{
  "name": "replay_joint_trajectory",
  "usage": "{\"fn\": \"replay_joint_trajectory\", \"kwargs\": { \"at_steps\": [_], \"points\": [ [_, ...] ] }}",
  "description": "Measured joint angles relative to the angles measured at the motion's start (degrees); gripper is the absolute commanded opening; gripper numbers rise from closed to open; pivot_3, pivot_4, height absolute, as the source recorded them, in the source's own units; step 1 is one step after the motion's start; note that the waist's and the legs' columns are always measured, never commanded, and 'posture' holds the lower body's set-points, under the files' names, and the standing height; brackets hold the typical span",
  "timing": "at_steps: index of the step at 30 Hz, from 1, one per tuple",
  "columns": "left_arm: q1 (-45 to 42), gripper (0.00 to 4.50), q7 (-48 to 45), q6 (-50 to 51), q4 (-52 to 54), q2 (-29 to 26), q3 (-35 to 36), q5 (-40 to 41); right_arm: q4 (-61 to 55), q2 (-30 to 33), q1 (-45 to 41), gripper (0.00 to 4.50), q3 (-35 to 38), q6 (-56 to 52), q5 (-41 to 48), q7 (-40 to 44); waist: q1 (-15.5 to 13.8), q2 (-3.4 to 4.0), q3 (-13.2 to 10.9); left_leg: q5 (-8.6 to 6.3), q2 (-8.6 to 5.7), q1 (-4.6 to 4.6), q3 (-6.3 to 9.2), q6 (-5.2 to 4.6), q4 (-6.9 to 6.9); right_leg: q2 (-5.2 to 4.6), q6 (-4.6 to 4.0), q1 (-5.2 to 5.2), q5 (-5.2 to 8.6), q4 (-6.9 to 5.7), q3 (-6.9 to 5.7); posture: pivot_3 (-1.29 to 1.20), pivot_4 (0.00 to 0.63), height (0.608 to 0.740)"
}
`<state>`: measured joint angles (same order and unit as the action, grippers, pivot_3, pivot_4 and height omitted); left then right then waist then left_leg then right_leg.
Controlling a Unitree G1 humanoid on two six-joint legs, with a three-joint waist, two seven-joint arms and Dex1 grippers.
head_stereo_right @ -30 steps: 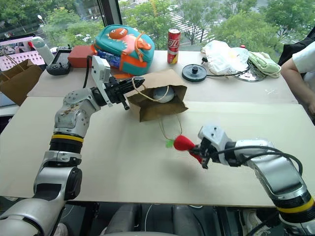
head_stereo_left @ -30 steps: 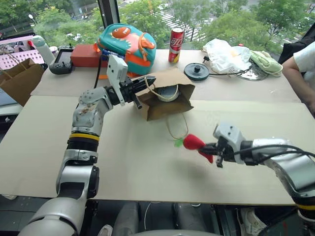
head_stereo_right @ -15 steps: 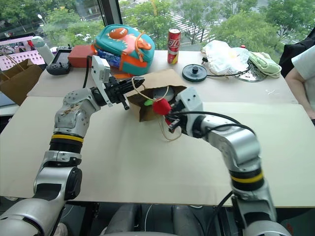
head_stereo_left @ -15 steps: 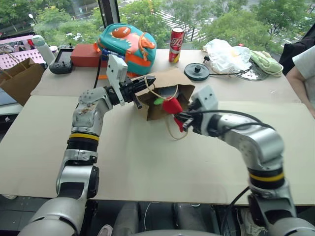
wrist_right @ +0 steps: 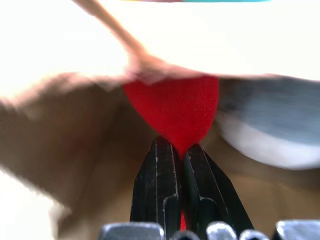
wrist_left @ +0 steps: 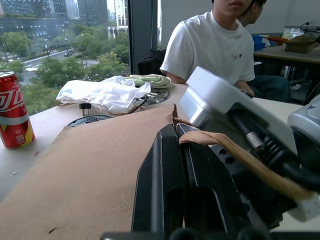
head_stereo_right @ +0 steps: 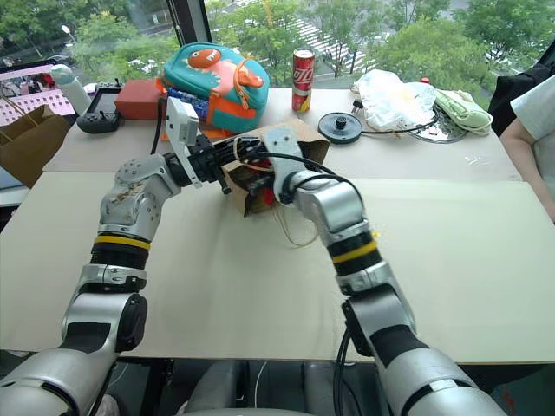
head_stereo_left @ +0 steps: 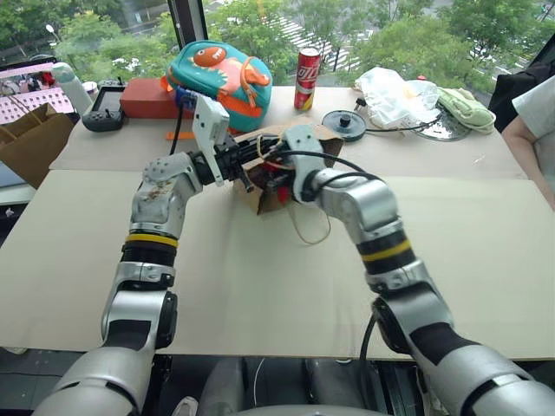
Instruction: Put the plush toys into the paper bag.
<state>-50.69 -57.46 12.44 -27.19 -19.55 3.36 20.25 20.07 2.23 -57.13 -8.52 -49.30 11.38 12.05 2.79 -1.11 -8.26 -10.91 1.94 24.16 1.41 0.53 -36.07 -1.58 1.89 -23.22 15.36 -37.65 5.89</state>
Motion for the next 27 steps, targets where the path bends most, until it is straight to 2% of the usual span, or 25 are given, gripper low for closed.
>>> {"fn": "replay_joint_trajectory", "kwargs": {
  "at_steps": [2,3,7,11,14,21,27],
  "points": [
    [0.02,0.00,-0.01,0.00,-0.49,-0.03,-0.02,-0.01,2.20,-0.96,-0.68,0.73,0.59,1.61,-0.71,-0.89,-0.22,0.00,0.00,0.01,-0.02,0.02,0.04,0.02,0.00,-0.09,0.00,0.01,0.00,0.00,-0.22,0.00,0.150,0.733],
    [0.02,0.00,-0.02,0.00,-0.62,-0.04,-0.02,-0.01,2.67,-1.27,-0.72,0.88,0.83,2.20,-1.11,-1.22,-0.27,0.00,0.00,0.01,-0.03,0.03,0.04,0.02,0.00,-0.12,0.00,0.01,0.00,0.00,-0.28,0.00,0.150,0.733],
    [0.02,0.00,-0.15,-0.03,-0.71,0.03,-0.09,-0.01,3.29,-1.66,-0.69,2.31,1.69,3.00,-1.44,-1.71,-0.15,0.01,0.00,0.01,-0.04,0.03,0.04,0.02,0.02,-0.15,0.00,0.00,0.00,0.01,-0.33,0.00,0.150,0.733],
    [-0.01,0.00,-0.66,-0.23,-0.70,0.39,-0.27,0.04,1.28,-0.23,0.54,3.55,1.53,2.07,-1.61,-0.17,-0.09,0.01,0.00,0.01,-0.02,0.02,0.04,0.02,0.03,-0.13,0.00,0.00,0.00,0.00,-0.35,0.00,0.150,0.733],
    [-0.03,0.00,-0.81,-0.87,-0.71,0.51,-0.30,0.04,-2.98,1.87,3.21,3.55,1.49,-0.51,-1.52,0.96,-0.14,0.01,0.00,0.01,-0.03,0.04,0.04,0.02,0.03,-0.14,0.00,0.00,0.00,0.02,-0.35,0.00,0.150,0.733],
    [-0.04,0.00,-1.02,-1.30,-0.74,0.60,-0.39,0.07,-20.86,8.18,11.17,3.55,3.17,-10.36,0.17,2.84,-0.18,0.01,0.00,0.01,-0.02,0.04,0.05,0.02,0.03,-0.13,0.00,0.00,0.00,0.04,-0.35,0.00,0.150,0.733],
    [-0.04,0.00,-1.09,-1.31,-0.74,0.59,-0.43,0.07,-31.46,10.46,16.71,3.55,4.23,-16.93,1.18,2.61,-0.02,0.01,0.00,0.01,0.00,0.02,0.04,0.02,0.02,-0.10,0.01,0.00,0.01,0.04,-0.34,0.00,0.150,0.733]
  ]
}}
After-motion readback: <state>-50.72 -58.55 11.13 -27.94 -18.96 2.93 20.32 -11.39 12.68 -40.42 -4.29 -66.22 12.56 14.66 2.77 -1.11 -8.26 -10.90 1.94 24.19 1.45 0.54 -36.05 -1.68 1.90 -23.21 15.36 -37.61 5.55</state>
